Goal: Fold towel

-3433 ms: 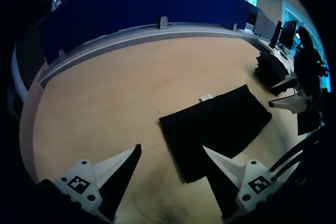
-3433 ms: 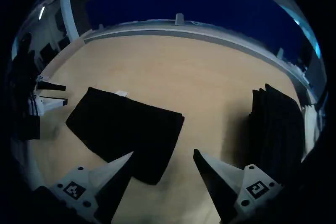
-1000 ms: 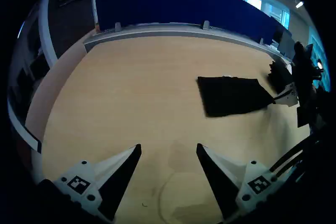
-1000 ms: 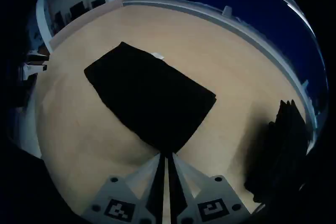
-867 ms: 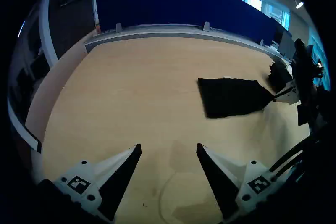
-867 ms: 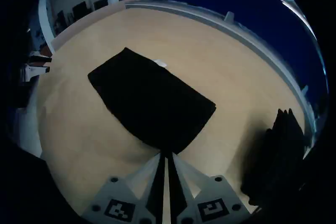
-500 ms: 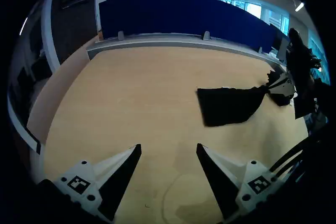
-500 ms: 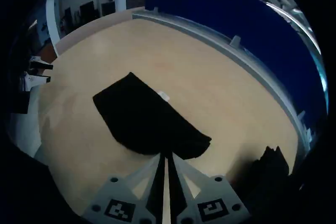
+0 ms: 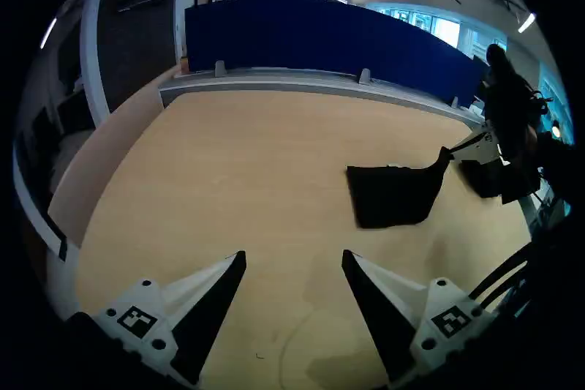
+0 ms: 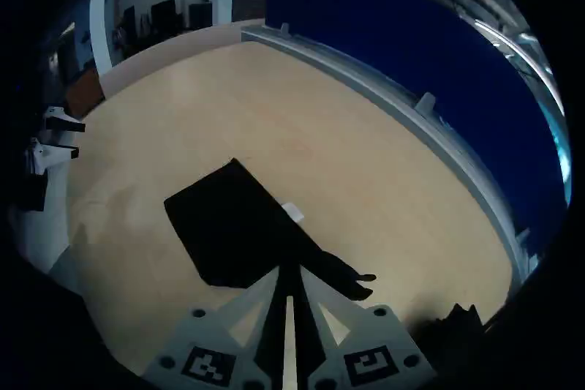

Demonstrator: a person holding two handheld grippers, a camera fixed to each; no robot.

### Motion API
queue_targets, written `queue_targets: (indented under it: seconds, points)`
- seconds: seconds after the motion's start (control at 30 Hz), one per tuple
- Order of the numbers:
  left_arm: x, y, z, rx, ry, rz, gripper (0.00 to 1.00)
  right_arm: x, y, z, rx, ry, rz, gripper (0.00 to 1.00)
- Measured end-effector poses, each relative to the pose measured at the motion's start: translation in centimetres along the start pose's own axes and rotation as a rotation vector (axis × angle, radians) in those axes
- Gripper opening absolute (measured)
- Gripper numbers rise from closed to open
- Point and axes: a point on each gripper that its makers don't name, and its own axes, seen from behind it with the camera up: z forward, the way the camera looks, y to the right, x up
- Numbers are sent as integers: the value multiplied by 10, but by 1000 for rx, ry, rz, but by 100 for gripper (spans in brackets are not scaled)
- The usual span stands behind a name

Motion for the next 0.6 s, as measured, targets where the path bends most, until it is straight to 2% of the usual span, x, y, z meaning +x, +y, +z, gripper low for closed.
queue_targets:
  seconds: [0.3, 0.5, 0.6]
  points:
    - [3, -6, -13, 3, 25, -28, 98, 26, -33, 13, 42, 7, -55, 5]
    - [4, -13, -22, 18, 44, -45, 97, 47, -74, 34, 99, 5, -109, 5]
    - [3, -17, -26, 31, 50, -55, 98, 51, -100, 51, 139, -5, -133, 5]
